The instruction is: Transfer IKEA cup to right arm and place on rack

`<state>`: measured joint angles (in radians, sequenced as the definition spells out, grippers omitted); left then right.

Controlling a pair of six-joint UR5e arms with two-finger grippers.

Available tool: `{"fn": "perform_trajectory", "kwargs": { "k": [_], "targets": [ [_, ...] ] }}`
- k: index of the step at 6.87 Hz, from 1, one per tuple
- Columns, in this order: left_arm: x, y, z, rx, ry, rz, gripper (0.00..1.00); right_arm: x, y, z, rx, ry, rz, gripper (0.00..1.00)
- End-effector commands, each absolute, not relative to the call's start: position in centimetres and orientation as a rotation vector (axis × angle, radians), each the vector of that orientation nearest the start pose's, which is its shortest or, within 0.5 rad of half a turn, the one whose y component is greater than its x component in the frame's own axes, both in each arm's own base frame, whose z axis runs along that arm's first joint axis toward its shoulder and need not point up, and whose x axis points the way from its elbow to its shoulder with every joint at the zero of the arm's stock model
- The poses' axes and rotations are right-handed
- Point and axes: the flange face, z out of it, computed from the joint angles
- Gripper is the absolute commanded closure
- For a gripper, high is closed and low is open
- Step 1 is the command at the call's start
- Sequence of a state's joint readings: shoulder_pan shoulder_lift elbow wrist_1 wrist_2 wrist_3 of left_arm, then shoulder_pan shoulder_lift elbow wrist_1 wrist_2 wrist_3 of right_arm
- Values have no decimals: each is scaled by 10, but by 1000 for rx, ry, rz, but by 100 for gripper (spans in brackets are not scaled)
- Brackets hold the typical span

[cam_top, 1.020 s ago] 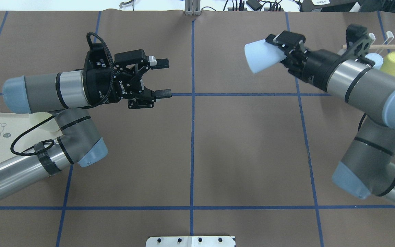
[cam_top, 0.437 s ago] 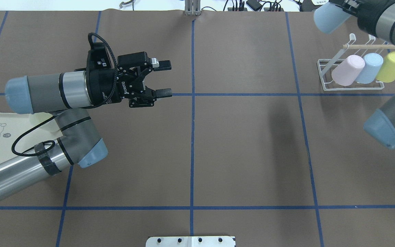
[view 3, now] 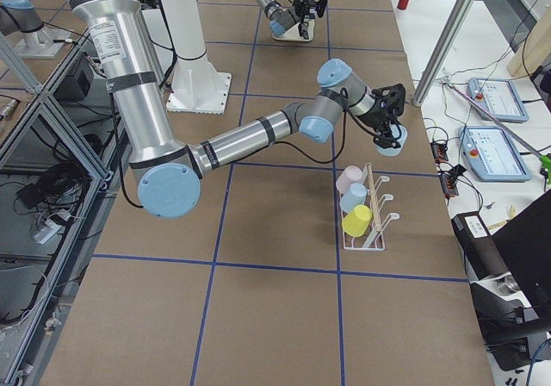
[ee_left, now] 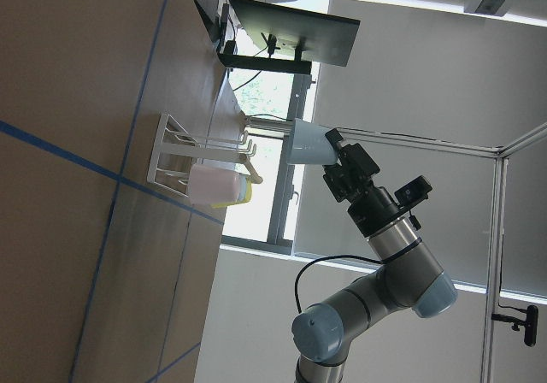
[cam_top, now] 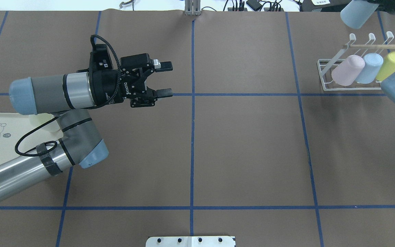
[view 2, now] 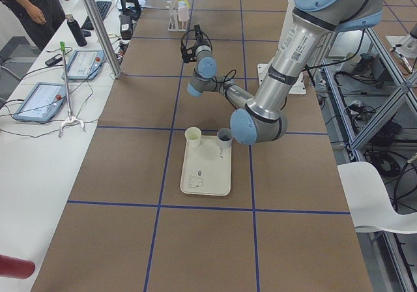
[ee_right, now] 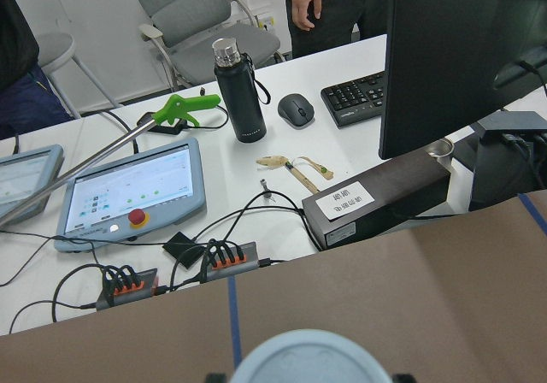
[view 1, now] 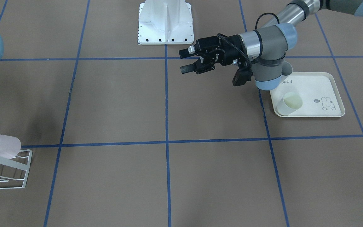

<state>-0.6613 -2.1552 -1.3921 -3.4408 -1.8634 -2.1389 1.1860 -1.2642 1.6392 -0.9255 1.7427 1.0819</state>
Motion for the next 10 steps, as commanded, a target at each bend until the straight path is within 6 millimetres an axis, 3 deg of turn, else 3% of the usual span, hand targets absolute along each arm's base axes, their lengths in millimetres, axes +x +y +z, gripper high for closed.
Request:
{"fn": "perform_trajectory", "kwargs": {
  "k": [1,2,6,8,10],
  "targets": [
    [413,-455,226,-42,2259,-342,0,-129,-646,423,612,-762,524,100],
    [414,-454,225,-43,2261,-341,0,-131,-650,437,589,-745,529,100],
    [414,-455,223,-37,2269,-354,0,-138,-662,445,572,-734,532,100],
    [422,-449,221,-44,2280,-369,0,-138,-662,460,598,-759,527,100],
    [422,-449,223,-44,2277,-371,0,-138,-659,459,608,-773,534,100]
  ]
}}
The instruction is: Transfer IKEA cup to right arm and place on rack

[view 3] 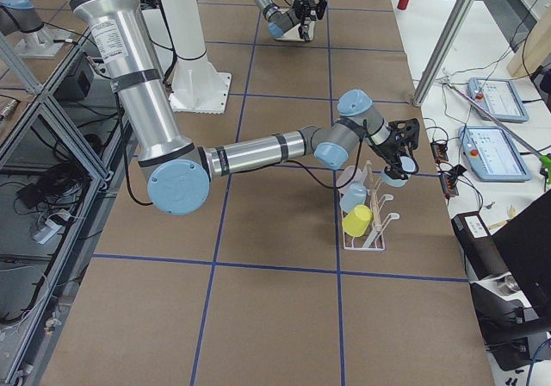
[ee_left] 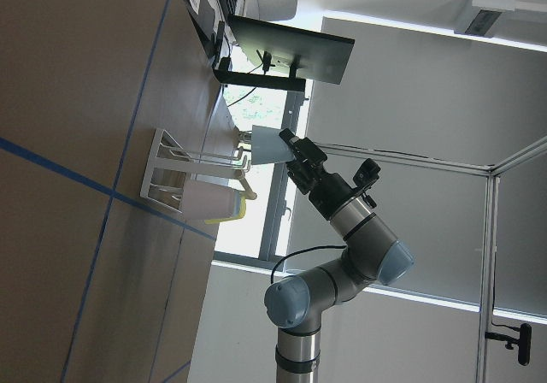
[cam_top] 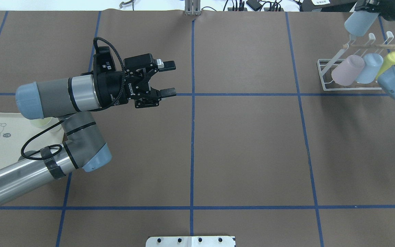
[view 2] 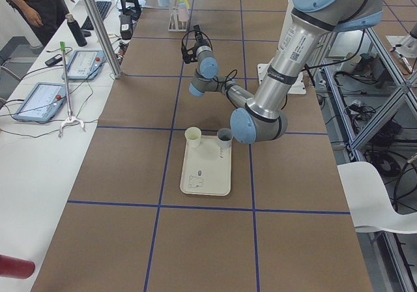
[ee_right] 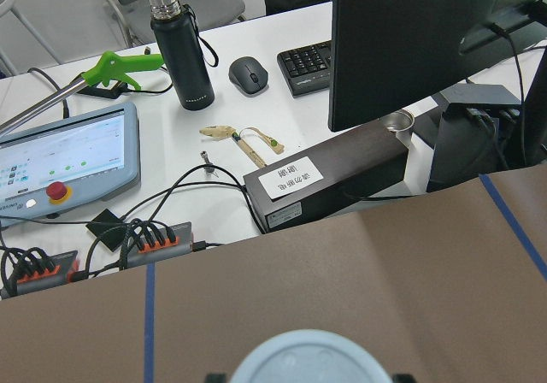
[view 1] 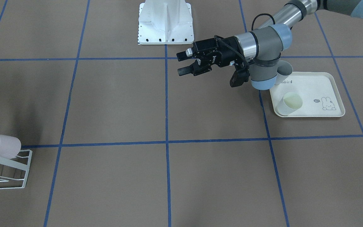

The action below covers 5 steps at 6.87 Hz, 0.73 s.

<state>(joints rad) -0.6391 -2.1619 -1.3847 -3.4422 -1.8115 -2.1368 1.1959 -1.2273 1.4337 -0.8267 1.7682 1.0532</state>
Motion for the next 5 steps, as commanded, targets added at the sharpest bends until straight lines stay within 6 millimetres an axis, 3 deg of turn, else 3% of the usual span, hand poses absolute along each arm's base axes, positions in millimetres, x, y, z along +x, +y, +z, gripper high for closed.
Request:
{"fn": "perform_trajectory", "kwargs": {
  "k": [1,5],
  "targets": [
    [422,-449,222,-44,2279,-370,0,-141,-658,460,605,-775,528,100],
    [421,-449,221,-45,2280,-367,0,-155,-635,479,611,-801,491,100]
  ]
}}
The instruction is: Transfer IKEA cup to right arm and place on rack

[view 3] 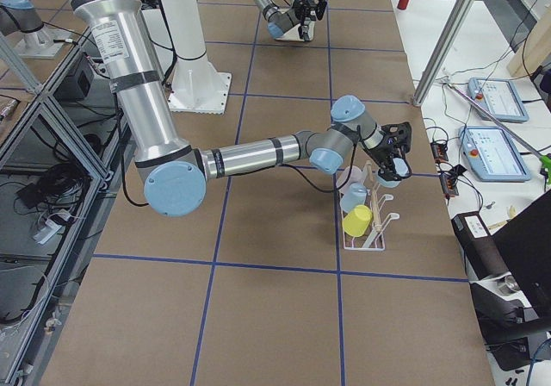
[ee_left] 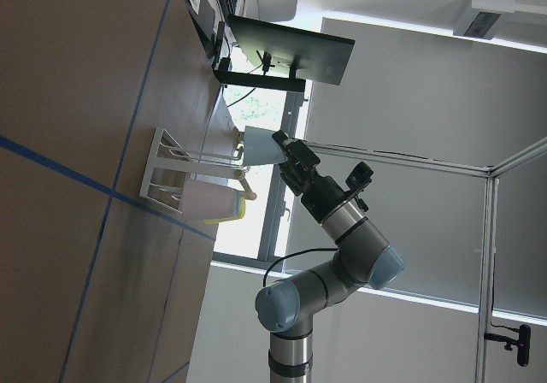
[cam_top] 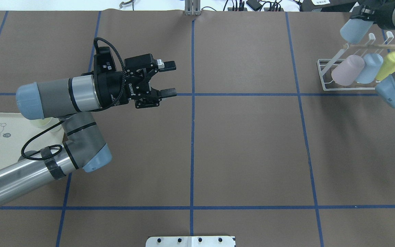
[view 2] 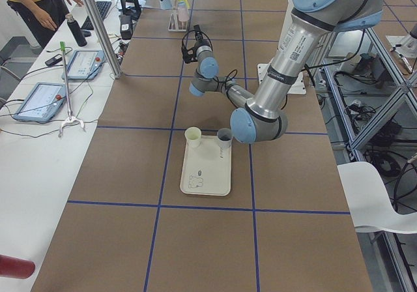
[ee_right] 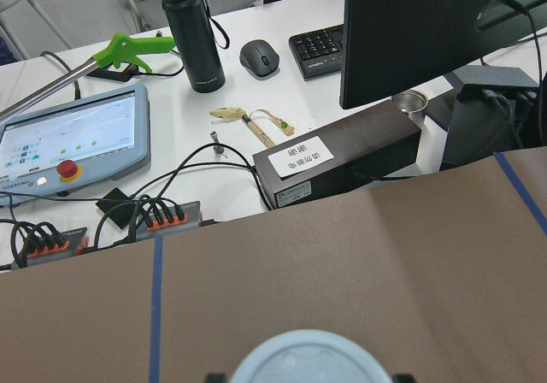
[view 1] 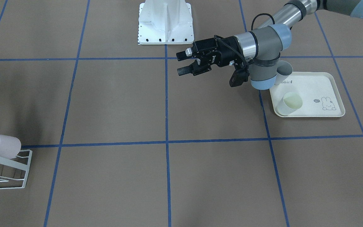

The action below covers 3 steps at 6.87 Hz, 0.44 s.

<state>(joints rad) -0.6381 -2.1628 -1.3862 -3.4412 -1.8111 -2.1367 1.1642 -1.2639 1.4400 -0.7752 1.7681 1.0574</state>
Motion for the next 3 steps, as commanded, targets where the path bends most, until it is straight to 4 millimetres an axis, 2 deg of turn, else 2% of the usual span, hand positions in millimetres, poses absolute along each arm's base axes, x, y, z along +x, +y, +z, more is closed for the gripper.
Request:
{"fn": "perform_trajectory", "kwargs": {
  "k": [1,2,3],
  "targets": [
    [421,-449,222,-45,2280,-367,0,-161,-633,479,610,-804,484,100],
    [421,-449,221,-44,2281,-368,0,-163,-632,480,608,-806,480,100],
    [420,-448,221,-45,2283,-368,0,-165,-631,480,611,-801,481,50]
  ]
}}
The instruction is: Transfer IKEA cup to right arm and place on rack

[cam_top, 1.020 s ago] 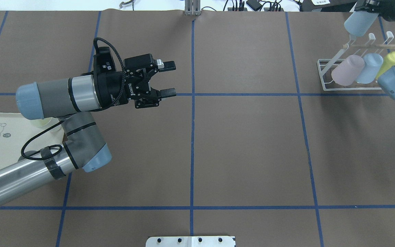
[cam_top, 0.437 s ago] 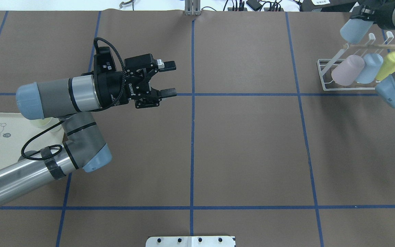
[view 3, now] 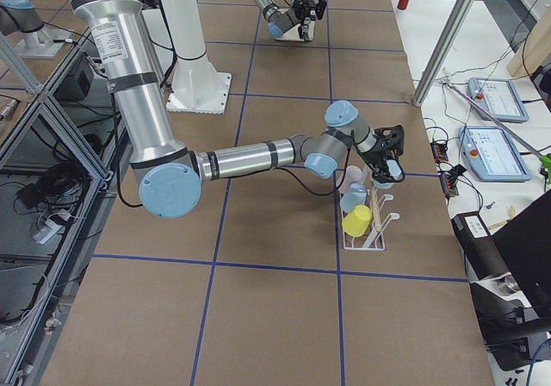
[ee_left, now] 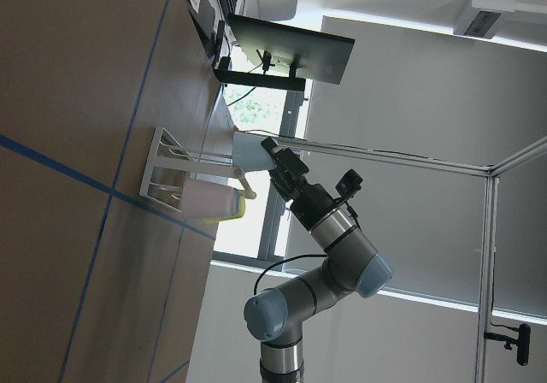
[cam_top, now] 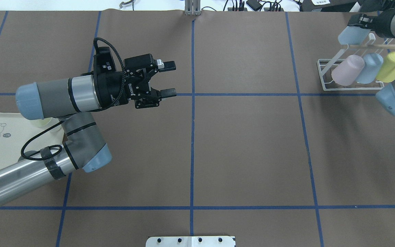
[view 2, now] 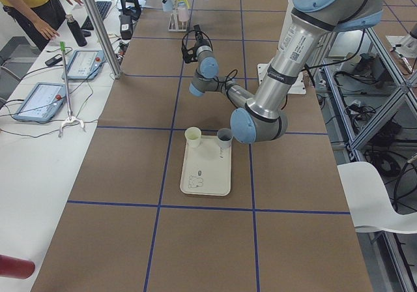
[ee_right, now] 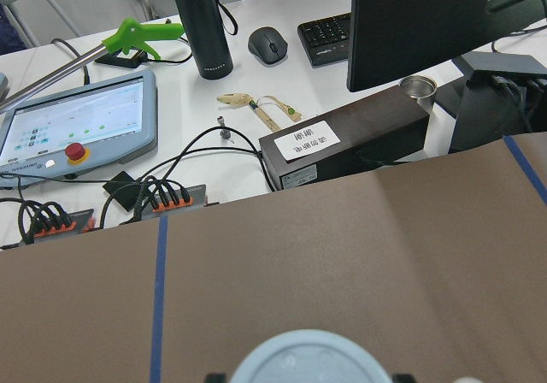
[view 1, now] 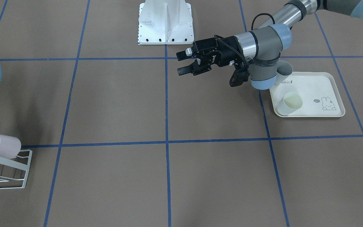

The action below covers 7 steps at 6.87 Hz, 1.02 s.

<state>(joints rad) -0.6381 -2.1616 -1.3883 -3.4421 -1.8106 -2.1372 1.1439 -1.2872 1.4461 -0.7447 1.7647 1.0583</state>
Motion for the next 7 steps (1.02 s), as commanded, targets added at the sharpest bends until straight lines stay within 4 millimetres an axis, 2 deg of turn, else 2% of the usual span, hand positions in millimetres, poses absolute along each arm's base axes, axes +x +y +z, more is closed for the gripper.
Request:
{"fn": "perform_trajectory", "kwargs": {
  "k": [1,2,3,4,5,6,7],
  "targets": [
    [419,-448,220,-41,2286,-366,0,-163,-630,484,614,-790,487,1],
    [417,-450,221,-33,2283,-368,0,-161,-625,487,610,-789,485,0],
    [397,-466,224,143,2261,-311,0,-158,-619,479,625,-798,483,0],
    [396,-477,232,383,2132,-201,0,-153,-614,460,650,-816,474,0],
    [388,-498,256,640,1925,-118,0,-152,-608,447,659,-829,470,0],
    [373,-516,284,816,1737,-34,0,-146,-590,435,664,-842,469,0],
    [337,-544,305,914,1578,15,0,-133,-554,424,661,-868,458,0]
  ]
}}
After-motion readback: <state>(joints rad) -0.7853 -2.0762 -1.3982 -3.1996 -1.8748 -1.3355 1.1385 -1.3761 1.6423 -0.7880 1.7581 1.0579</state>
